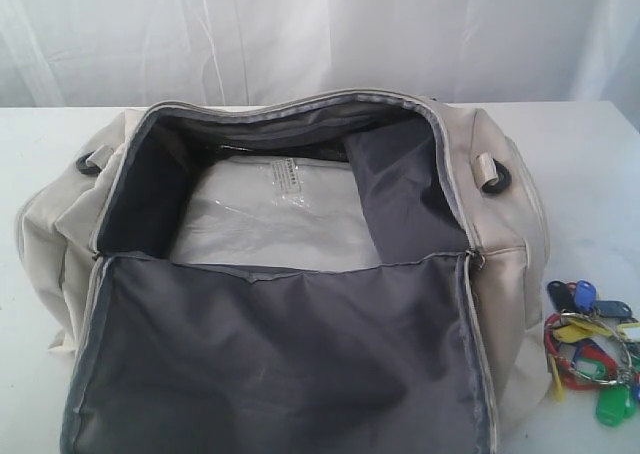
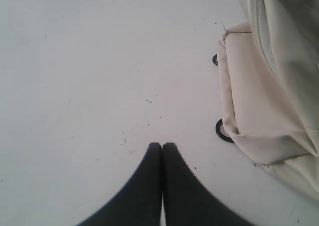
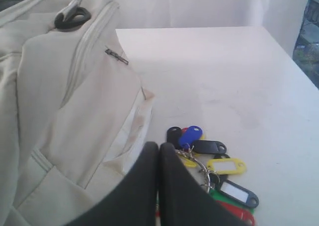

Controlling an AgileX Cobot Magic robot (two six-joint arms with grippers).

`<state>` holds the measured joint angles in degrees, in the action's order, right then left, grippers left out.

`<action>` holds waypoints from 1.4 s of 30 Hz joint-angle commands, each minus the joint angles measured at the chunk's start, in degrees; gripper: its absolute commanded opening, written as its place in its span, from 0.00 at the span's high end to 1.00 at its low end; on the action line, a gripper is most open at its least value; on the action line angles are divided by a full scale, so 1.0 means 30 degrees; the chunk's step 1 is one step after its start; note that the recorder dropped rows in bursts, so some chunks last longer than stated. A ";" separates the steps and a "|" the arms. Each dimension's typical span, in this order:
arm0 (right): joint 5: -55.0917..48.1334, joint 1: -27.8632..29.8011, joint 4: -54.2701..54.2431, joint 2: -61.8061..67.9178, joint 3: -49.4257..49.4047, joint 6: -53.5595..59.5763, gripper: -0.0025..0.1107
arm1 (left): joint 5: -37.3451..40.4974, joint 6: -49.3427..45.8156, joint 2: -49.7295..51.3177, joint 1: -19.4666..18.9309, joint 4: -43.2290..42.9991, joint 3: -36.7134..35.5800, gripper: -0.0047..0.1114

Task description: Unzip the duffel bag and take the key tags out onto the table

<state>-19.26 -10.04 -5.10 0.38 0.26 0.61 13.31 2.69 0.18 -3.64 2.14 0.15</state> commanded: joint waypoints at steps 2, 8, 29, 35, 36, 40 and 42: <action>0.0029 0.0232 0.0071 -0.0127 -0.0086 0.0215 0.98 | 0.0004 0.0033 -0.0062 0.0111 0.0128 -0.0049 0.96; 0.0029 -0.0607 0.0071 -0.0127 -0.0086 0.0215 0.98 | 0.0004 0.0033 -0.0062 0.0111 0.0128 -0.0049 0.96; 0.0021 -0.2014 0.0895 -0.0127 -0.0086 0.0101 0.98 | 0.0004 0.0033 -0.0062 0.0111 0.0128 -0.0049 0.96; 0.0021 -0.2014 0.1833 -0.0127 -0.0086 -0.1207 0.98 | 0.0004 0.0033 -0.0062 0.0111 0.0128 -0.0049 0.96; 0.0021 -0.2014 0.1833 -0.0127 -0.0086 -0.1207 0.98 | 0.0004 0.0033 -0.0062 0.0111 0.0128 -0.0049 0.96; 0.0062 -0.2014 0.1833 -0.0127 -0.0086 -0.1200 0.98 | 0.0004 0.0033 -0.0062 0.0111 0.0128 -0.0049 0.96; 0.0062 -0.2014 0.1833 -0.0127 -0.0086 -0.1200 0.98 | 0.0004 0.0033 -0.0062 0.0111 0.0128 -0.0049 0.96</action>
<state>-19.36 -15.96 0.00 0.38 0.26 -2.68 13.31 2.69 0.18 -3.64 2.14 0.15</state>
